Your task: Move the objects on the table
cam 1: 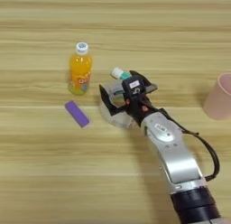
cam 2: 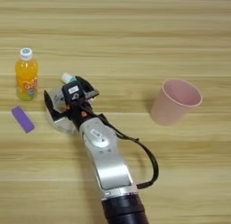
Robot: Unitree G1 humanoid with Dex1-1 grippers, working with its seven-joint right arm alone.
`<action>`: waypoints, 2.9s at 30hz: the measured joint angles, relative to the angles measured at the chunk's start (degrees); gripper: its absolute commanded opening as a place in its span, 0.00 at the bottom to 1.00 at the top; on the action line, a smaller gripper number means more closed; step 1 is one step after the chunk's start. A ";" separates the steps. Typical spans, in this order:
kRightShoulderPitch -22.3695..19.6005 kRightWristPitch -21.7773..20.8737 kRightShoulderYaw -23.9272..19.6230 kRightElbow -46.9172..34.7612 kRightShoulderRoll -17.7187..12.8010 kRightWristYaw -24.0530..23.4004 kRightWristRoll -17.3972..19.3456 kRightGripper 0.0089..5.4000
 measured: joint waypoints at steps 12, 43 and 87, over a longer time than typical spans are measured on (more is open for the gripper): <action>3.62 8.77 -4.00 -6.35 -3.77 2.44 1.48 0.99; 5.98 9.45 -12.80 -5.60 -11.99 2.17 1.44 0.99; 4.99 6.97 -15.77 -7.45 -12.54 4.85 4.89 0.99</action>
